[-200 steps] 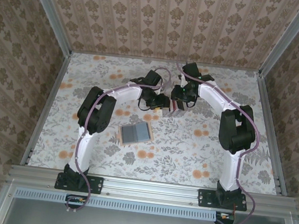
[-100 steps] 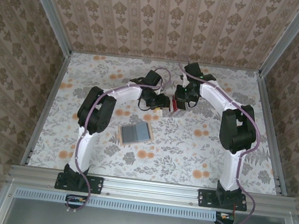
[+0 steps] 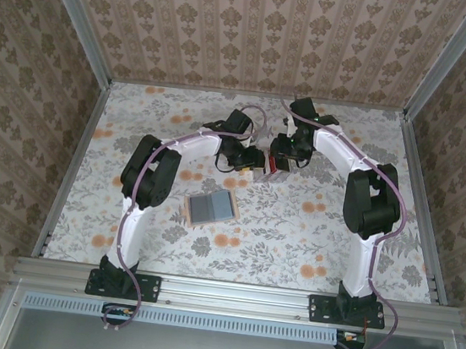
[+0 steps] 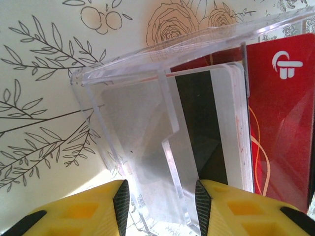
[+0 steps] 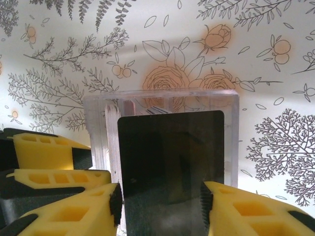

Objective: Put the credit cards into the card holder

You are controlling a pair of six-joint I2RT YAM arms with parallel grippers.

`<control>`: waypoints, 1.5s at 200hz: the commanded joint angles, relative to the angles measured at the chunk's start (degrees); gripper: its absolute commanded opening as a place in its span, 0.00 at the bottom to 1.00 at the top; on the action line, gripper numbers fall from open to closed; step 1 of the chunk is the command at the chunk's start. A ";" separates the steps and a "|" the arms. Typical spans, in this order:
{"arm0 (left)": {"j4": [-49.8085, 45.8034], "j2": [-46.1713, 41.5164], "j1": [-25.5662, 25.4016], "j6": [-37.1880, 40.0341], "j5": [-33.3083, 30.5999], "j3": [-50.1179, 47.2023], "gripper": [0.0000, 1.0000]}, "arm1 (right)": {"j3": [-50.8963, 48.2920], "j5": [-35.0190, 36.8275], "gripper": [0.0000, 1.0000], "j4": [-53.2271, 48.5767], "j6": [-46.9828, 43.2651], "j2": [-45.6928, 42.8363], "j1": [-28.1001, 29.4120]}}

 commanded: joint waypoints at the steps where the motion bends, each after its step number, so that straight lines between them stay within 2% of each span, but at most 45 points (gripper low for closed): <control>1: 0.71 0.32 -0.46 -0.79 0.96 -0.31 0.43 | 2.61 2.48 0.50 -3.94 -1.58 -0.80 1.24; 83: 2.13 -0.60 -0.46 -1.18 1.10 -2.20 0.43 | 7.62 13.80 0.55 -10.46 -4.38 3.87 4.72; 147: 2.66 -1.04 -0.37 -1.39 1.22 -3.08 0.43 | 9.72 18.13 0.54 -12.90 -5.10 5.36 5.86; 194: 2.81 -1.04 -0.37 -1.48 1.22 -3.26 0.43 | 9.59 21.73 0.41 -13.01 -5.48 4.44 5.84; 262: 3.25 -1.48 -0.37 -1.65 1.21 -4.07 0.43 | 9.44 21.72 0.22 -12.61 -5.68 4.60 5.51; 300: 3.12 -1.64 -0.29 -1.54 1.18 -4.13 0.42 | 8.36 23.03 0.06 -11.88 -5.99 3.76 5.20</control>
